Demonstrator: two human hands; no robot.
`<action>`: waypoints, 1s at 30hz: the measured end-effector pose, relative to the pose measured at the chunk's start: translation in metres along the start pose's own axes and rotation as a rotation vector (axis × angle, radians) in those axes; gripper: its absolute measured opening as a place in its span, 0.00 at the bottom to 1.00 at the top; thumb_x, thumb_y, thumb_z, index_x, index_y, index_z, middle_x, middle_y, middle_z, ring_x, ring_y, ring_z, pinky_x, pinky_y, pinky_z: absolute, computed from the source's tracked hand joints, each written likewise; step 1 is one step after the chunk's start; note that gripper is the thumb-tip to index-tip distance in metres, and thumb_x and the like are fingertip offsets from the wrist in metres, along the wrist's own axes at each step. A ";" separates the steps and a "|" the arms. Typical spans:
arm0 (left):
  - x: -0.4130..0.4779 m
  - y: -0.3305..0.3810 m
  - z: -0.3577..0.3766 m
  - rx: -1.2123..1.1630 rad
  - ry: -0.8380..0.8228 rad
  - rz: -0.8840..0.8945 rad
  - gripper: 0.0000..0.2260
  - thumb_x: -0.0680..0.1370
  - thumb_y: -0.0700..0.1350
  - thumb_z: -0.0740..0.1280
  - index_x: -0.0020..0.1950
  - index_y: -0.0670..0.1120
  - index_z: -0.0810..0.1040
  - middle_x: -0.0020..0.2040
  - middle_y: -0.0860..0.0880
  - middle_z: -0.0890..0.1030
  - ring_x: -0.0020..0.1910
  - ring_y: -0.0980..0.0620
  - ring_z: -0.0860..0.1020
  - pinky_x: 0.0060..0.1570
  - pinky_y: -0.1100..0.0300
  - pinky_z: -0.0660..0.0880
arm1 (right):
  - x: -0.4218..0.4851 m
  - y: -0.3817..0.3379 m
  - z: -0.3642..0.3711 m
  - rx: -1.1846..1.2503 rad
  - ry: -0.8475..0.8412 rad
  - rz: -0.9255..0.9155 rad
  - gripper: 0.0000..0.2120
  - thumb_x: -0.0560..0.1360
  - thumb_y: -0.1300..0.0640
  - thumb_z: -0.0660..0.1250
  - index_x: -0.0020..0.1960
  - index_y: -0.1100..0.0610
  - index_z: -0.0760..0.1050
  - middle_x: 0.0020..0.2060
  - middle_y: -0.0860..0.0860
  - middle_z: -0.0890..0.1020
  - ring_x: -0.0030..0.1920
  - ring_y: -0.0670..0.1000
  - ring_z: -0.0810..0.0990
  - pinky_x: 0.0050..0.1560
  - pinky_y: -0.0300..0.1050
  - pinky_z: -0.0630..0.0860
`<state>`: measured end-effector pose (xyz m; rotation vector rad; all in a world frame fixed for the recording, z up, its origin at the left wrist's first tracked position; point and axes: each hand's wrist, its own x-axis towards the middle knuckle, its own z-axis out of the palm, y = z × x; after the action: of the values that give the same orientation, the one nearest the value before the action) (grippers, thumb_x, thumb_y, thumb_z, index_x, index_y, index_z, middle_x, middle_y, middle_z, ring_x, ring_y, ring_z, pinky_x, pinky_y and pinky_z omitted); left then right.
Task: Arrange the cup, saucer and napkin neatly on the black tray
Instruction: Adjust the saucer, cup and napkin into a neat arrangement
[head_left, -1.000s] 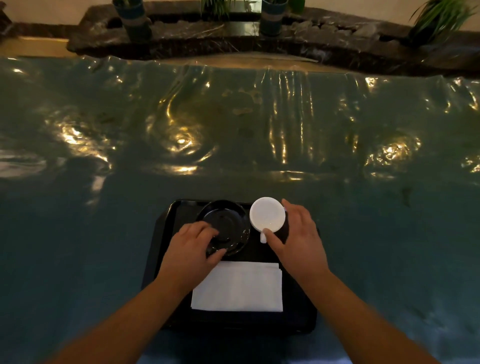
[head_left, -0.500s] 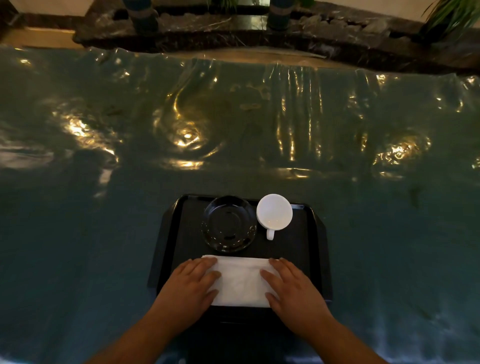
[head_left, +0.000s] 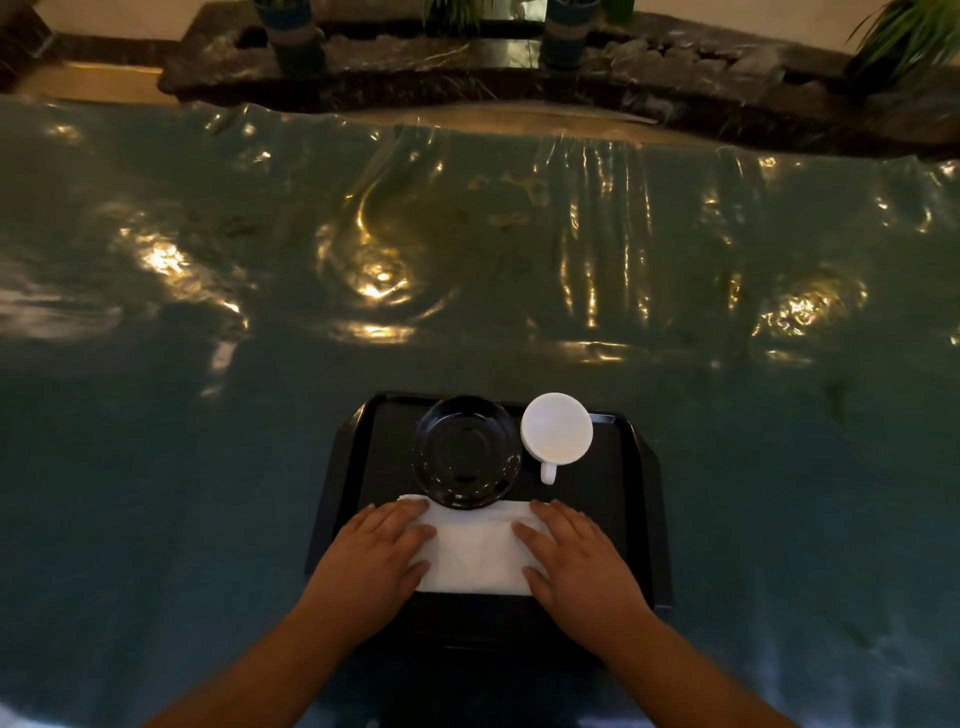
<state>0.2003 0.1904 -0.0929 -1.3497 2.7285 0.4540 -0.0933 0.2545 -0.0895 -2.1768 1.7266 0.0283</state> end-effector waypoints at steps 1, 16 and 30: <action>0.001 -0.001 0.000 -0.003 -0.001 -0.005 0.18 0.76 0.55 0.65 0.62 0.51 0.84 0.70 0.47 0.80 0.65 0.45 0.80 0.66 0.42 0.75 | 0.001 -0.001 0.000 -0.001 0.000 -0.001 0.24 0.78 0.47 0.70 0.74 0.50 0.75 0.75 0.57 0.74 0.73 0.61 0.73 0.73 0.61 0.67; 0.010 -0.006 -0.007 -0.046 -0.011 -0.048 0.18 0.74 0.50 0.78 0.63 0.51 0.83 0.69 0.46 0.80 0.66 0.44 0.79 0.65 0.41 0.76 | 0.016 -0.004 -0.001 0.046 -0.038 0.042 0.25 0.81 0.45 0.65 0.77 0.46 0.69 0.78 0.54 0.69 0.77 0.58 0.66 0.77 0.61 0.63; 0.044 0.009 -0.039 -0.223 0.073 -0.330 0.35 0.73 0.66 0.72 0.76 0.51 0.71 0.81 0.44 0.65 0.74 0.42 0.69 0.69 0.45 0.71 | 0.054 0.001 -0.071 0.219 0.436 0.203 0.31 0.75 0.48 0.74 0.76 0.51 0.68 0.69 0.55 0.75 0.66 0.58 0.71 0.67 0.57 0.73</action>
<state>0.1690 0.1511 -0.0620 -1.8636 2.4938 0.7069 -0.0957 0.1830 -0.0359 -1.9378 2.0608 -0.5962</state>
